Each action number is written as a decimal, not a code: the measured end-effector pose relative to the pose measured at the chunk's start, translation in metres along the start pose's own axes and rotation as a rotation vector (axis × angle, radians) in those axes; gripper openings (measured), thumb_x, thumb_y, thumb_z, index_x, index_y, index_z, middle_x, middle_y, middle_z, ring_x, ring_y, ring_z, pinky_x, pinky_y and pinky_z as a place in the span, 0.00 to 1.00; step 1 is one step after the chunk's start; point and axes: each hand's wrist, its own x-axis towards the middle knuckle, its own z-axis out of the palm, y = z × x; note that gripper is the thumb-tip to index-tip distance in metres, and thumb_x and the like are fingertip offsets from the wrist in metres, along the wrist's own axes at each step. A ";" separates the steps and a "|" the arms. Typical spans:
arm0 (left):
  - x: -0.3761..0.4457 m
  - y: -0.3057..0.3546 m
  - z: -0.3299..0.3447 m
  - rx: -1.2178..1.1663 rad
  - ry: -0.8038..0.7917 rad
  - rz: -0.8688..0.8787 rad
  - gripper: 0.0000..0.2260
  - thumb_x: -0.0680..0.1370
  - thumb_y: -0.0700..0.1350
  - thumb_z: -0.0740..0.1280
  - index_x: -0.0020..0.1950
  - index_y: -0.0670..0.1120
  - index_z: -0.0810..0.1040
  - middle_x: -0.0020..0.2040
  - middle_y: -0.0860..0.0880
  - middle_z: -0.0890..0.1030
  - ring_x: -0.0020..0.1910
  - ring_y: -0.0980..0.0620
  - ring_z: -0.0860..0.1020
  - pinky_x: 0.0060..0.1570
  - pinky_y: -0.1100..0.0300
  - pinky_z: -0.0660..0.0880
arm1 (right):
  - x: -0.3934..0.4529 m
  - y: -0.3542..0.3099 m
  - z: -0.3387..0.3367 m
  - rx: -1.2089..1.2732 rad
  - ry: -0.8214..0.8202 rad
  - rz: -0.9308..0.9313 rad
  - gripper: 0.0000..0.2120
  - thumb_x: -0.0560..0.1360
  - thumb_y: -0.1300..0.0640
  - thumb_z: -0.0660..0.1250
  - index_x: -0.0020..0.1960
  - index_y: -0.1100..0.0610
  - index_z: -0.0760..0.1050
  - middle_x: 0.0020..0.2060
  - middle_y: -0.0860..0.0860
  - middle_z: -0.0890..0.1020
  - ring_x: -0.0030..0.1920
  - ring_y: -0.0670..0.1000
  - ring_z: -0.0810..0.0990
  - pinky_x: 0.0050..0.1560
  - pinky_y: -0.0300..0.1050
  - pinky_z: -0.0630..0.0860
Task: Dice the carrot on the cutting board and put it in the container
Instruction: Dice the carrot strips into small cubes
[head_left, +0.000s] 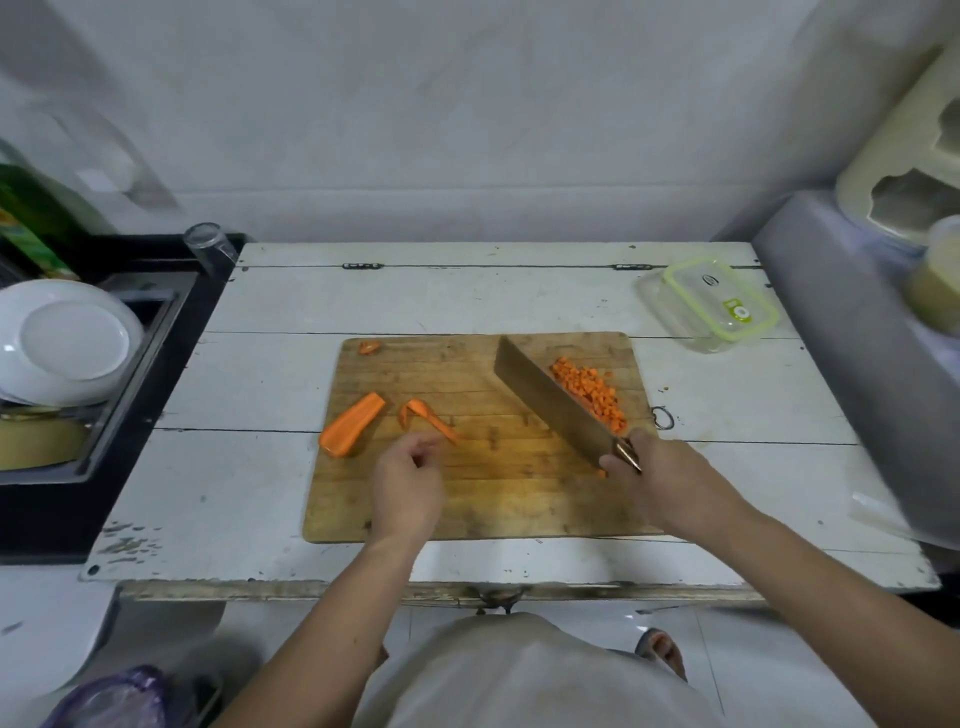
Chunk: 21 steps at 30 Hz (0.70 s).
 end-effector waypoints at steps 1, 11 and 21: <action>0.000 0.008 -0.004 -0.075 0.072 0.021 0.12 0.83 0.37 0.64 0.54 0.52 0.83 0.53 0.57 0.83 0.55 0.57 0.80 0.58 0.62 0.76 | -0.004 0.004 0.000 -0.105 0.067 -0.082 0.14 0.81 0.41 0.60 0.48 0.51 0.68 0.33 0.47 0.74 0.34 0.54 0.77 0.31 0.48 0.67; 0.014 0.051 0.033 0.495 -0.609 0.652 0.18 0.79 0.32 0.59 0.57 0.49 0.83 0.54 0.53 0.79 0.59 0.55 0.75 0.62 0.58 0.71 | -0.005 0.030 0.026 -0.539 0.344 -0.420 0.13 0.63 0.55 0.79 0.41 0.54 0.77 0.33 0.50 0.76 0.30 0.55 0.77 0.24 0.45 0.66; 0.041 0.074 0.087 0.482 -0.667 0.666 0.22 0.79 0.28 0.56 0.63 0.46 0.82 0.60 0.51 0.76 0.62 0.53 0.73 0.65 0.65 0.66 | -0.013 0.043 0.019 -0.533 0.358 -0.285 0.15 0.60 0.59 0.79 0.42 0.51 0.77 0.37 0.49 0.76 0.27 0.54 0.76 0.23 0.45 0.63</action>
